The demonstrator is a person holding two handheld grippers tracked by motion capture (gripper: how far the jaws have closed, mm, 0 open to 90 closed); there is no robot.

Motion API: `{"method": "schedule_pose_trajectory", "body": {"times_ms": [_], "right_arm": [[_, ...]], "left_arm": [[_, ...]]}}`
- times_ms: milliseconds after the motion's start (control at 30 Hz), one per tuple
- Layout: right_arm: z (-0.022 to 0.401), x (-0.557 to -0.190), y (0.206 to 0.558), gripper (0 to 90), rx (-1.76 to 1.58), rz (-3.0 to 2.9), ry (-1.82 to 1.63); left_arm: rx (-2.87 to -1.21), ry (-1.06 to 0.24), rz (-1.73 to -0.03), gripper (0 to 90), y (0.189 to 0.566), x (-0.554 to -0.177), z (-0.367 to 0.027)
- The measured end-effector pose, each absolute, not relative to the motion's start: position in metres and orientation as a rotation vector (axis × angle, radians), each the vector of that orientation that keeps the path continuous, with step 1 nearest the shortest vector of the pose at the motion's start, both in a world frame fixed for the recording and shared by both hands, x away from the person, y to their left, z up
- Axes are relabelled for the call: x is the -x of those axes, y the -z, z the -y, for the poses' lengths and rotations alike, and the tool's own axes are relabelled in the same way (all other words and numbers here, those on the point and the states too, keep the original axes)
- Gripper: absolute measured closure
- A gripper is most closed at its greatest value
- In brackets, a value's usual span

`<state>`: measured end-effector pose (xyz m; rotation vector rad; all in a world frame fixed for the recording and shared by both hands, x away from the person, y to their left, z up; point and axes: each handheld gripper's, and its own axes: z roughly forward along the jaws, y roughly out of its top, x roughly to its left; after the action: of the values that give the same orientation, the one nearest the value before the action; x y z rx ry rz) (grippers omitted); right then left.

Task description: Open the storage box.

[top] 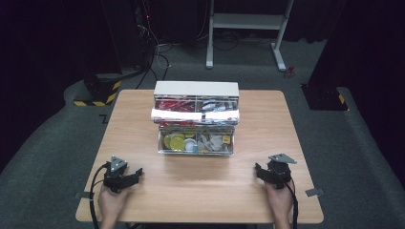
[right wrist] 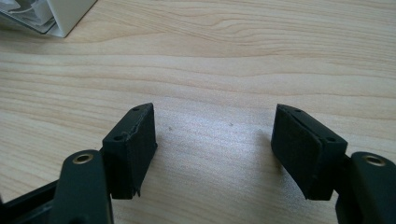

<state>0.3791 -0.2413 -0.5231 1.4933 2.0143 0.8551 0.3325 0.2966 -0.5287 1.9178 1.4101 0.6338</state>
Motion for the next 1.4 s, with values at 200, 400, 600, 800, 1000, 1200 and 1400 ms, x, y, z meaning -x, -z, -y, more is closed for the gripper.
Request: {"method": "schedule_pose_trajectory", "body": {"times_ms": [200,400,600,800,1000,1200,1400], "right_arm": [[0.241,-0.379,0.523,30.7,-1.491,-2.015,-0.855],[0.241,-0.379,0.523,30.8,-1.495,-2.013,-0.855],[0.241,-0.378,0.523,32.2,-1.493,-2.009,-0.852],[0.241,-0.372,0.522,41.4,-1.482,-1.988,-0.85],[0.243,-0.369,0.521,42.0,-1.495,-1.971,-0.89],[0.244,-0.366,0.519,44.0,-1.477,-1.948,-0.939],[0.244,-0.36,0.518,44.4,-1.472,-1.932,-0.981]], "left_arm": [[-1.919,-0.633,-1.408,29.9,0.529,-0.333,-0.297],[-1.92,-0.633,-1.408,29.8,0.529,-0.333,-0.297],[-1.919,-0.632,-1.408,29.7,0.529,-0.333,-0.297],[-1.919,-0.631,-1.408,29.7,0.529,-0.333,-0.297],[-1.919,-0.632,-1.408,29.7,0.529,-0.333,-0.297],[-1.919,-0.633,-1.407,29.8,0.529,-0.333,-0.297],[-1.916,-0.633,-1.409,29.8,0.529,-0.333,-0.297]]}}
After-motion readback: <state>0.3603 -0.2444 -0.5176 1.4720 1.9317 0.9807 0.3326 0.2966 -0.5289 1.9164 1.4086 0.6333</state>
